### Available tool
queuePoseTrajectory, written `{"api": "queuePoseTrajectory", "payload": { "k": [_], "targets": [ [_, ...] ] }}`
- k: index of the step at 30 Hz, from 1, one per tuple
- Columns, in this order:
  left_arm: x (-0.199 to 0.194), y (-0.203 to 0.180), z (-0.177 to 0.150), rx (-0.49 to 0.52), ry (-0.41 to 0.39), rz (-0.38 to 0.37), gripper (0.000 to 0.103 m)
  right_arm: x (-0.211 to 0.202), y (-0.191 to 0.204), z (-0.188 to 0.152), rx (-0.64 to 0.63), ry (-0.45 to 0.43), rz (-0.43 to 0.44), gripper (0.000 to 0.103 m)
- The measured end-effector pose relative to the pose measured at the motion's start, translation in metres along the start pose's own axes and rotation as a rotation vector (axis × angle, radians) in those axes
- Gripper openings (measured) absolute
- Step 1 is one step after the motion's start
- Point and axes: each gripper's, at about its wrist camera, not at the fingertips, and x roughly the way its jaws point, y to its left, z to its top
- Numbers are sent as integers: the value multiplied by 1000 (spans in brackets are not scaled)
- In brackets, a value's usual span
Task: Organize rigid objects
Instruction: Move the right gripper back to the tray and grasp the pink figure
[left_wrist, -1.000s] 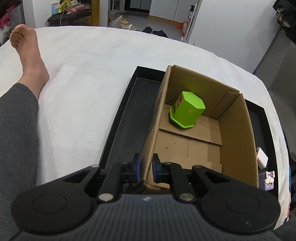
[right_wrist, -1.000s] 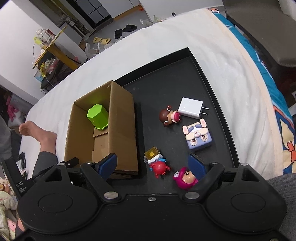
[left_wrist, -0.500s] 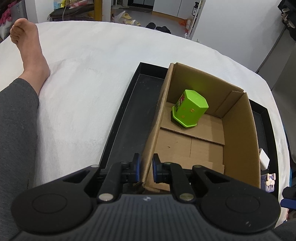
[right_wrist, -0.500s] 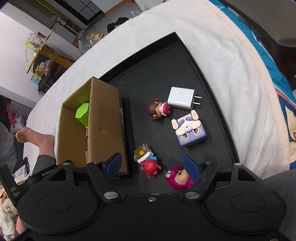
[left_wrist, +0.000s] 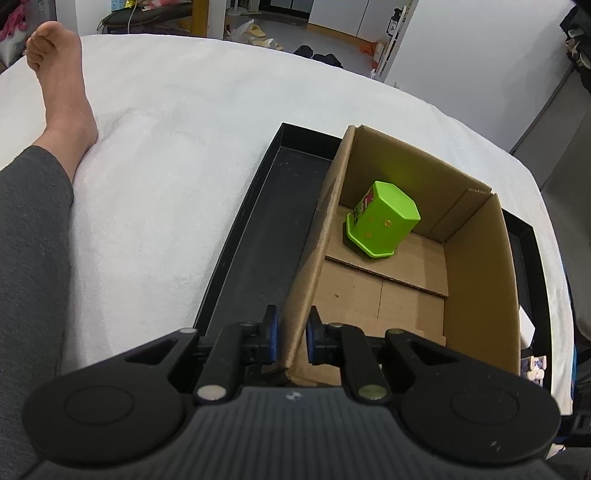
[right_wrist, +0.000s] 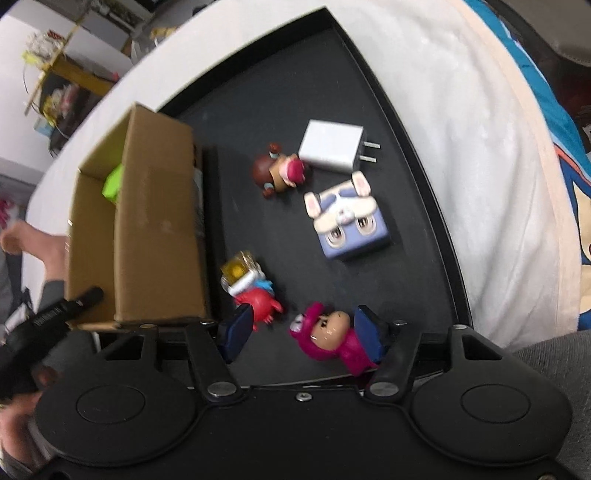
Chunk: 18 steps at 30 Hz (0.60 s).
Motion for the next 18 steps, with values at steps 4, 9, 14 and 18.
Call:
{"api": "queuePoseTrajectory", "payload": {
  "k": [4, 9, 14, 18],
  "targets": [
    [0, 0, 0, 0, 0, -2, 14, 9, 3, -2, -28, 32, -60, 60],
    [-1, 3, 0, -4, -1, -12, 14, 22, 13, -6, -90, 66, -121, 61],
    [-1, 4, 0, -4, -2, -15, 14, 35, 18, -9, -140, 99, -170, 61],
    [0, 5, 0, -3, -1, -21, 14, 44, 25, -16, -193, 114, -222, 51]
  ]
}}
